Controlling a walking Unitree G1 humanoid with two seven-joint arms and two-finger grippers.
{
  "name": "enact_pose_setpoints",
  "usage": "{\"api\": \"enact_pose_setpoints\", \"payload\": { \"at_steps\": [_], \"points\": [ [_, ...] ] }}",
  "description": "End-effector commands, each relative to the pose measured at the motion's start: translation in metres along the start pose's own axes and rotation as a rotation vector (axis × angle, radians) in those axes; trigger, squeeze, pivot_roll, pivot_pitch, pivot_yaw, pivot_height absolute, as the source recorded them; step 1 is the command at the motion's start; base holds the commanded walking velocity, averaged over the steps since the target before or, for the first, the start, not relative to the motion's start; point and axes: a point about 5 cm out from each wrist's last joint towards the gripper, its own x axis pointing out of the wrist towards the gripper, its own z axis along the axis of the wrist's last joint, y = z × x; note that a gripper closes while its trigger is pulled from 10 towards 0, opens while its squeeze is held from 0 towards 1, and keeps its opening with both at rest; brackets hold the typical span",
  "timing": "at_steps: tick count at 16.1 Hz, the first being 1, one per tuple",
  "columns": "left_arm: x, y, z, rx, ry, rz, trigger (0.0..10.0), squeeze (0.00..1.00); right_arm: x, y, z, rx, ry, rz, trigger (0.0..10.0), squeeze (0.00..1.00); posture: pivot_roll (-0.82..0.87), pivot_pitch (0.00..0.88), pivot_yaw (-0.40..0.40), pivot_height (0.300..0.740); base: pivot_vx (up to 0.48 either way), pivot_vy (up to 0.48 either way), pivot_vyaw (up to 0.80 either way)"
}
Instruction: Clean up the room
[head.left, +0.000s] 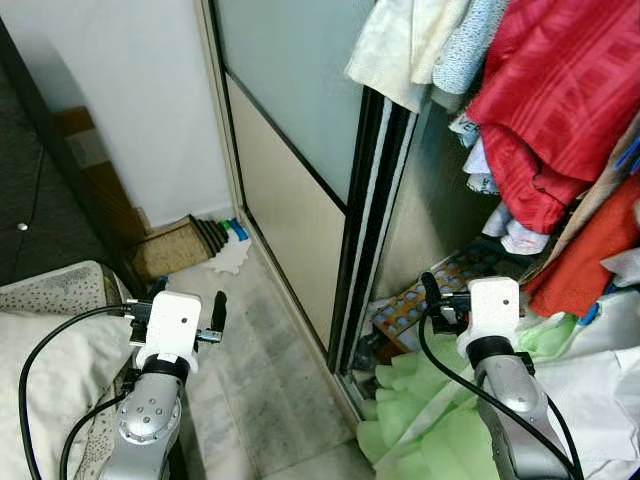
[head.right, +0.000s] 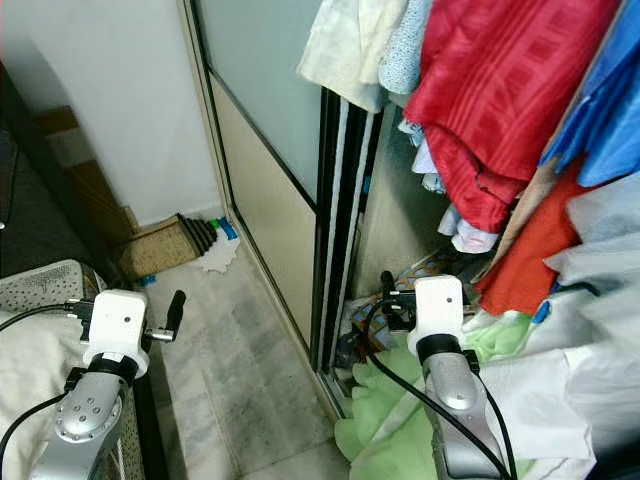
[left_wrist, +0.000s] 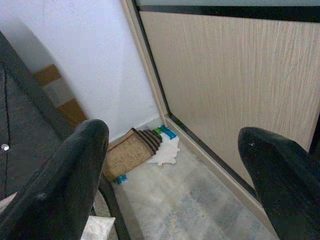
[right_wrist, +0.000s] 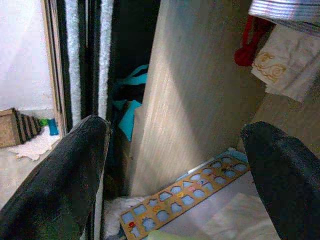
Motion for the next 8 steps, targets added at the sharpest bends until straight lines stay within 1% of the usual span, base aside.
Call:
{"api": "enact_pose_setpoints", "payload": {
  "at_steps": [1,2,4,5,8],
  "points": [
    [-0.0011,-0.0016,-0.0031,0.001,0.014,0.0,10.0,0.0,0.0016,-0.0011,0.0073,0.012,-0.031,-0.005,10.0,0.0,0.02,0.072,-0.03,0.74,0.0,0.0,0.0],
    [-0.0009,-0.0015,-0.0031,0.001,0.014,0.001,10.0,0.0,0.0018,-0.0011,0.0074,0.012,-0.031,-0.005,10.0,0.0,0.02,0.074,-0.029,0.74,0.0,0.0,0.0],
    [0.0001,-0.0002,-0.0055,-0.011,0.039,0.004,10.0,0.0,0.0019,0.0054,0.0076,0.002,-0.037,0.023,10.0,0.0,0.01,0.09,-0.031,0.74,0.0,0.0,0.0],
    [0.0003,-0.0006,-0.0073,-0.024,0.056,0.002,10.0,0.0,0.0017,0.005,0.0077,0.004,-0.035,0.019,10.0,0.0,0.01,0.102,-0.038,0.74,0.0,0.0,0.0],
    [-0.0003,-0.0022,-0.0077,-0.032,0.062,0.004,10.0,0.0,0.0017,0.0044,0.0062,-0.003,-0.027,0.023,10.0,0.0,0.0,0.106,-0.048,0.74,0.0,0.0,0.8]
  ]
}}
